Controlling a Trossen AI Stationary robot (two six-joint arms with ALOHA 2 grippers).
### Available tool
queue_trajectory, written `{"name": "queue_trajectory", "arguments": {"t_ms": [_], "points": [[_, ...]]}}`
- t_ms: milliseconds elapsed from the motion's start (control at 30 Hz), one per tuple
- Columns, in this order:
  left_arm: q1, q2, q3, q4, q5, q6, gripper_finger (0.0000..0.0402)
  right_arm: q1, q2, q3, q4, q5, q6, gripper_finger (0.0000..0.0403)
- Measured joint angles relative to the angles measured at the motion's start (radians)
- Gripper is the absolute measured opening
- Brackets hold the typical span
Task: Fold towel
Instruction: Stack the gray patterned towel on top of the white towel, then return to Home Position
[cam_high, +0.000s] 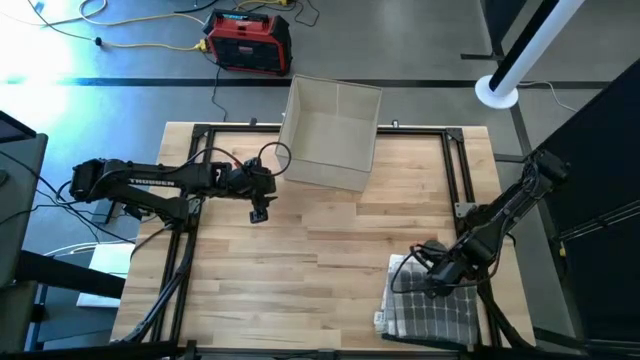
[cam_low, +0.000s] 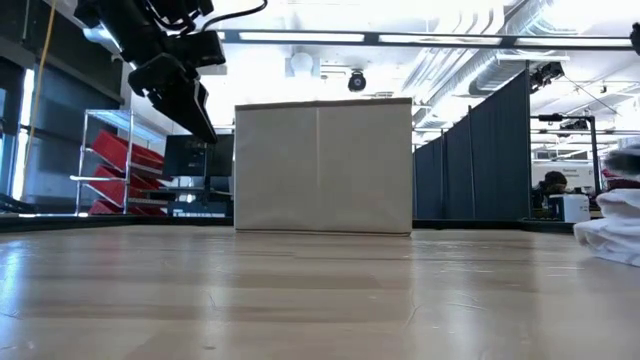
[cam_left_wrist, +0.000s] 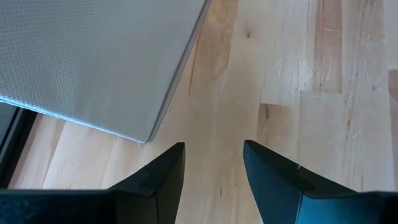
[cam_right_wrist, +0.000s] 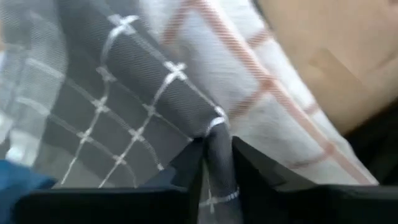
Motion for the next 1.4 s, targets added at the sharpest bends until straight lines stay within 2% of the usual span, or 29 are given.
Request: {"name": "queue_trajectory", "arguments": {"t_ms": [200,300,367,500,667,800,900,1167,1267,1400], "points": [[0.0,0.0,0.0,0.0,0.0,0.0,0.0156,-0.006,-0.001,0.001,-0.066,-0.081,0.034,0.018],[0.0,0.0,0.0,0.001,0.0,0.005,0.0156,-0.029,-0.018,0.003,-0.077,-0.138,0.023,0.0209],[0.0,0.0,0.0,0.012,0.0,0.004,0.0156,-0.05,-0.039,0.029,-0.082,-0.113,0.01,0.0218],[0.0,0.0,0.042,0.022,0.026,-0.022,0.0156,-0.117,-0.094,0.121,-0.084,0.075,-0.079,0.0219],[0.0,0.0,0.163,0.023,0.035,-0.027,0.0156,-0.234,-0.15,0.256,-0.083,0.405,-0.303,0.021],[0.0,0.0,0.276,0.023,0.039,-0.031,0.0156,-0.342,-0.16,0.361,-0.036,0.675,-0.602,0.0205],[0.0,0.0,0.353,0.037,0.077,-0.054,0.0156,-0.422,-0.16,0.407,0.105,0.751,-0.959,0.0198],[-0.011,-0.012,0.426,0.104,0.187,-0.136,0.014,-0.627,-0.16,0.416,0.651,0.386,-1.647,0.01],[-0.032,-0.022,0.424,0.092,0.184,-0.134,0.0098,-0.698,-0.165,0.415,0.609,0.317,-1.707,0.0023],[-0.067,-0.071,0.38,0.061,0.164,-0.13,0.002,-0.781,-0.197,0.335,0.603,0.166,-1.694,0.0013]]}}
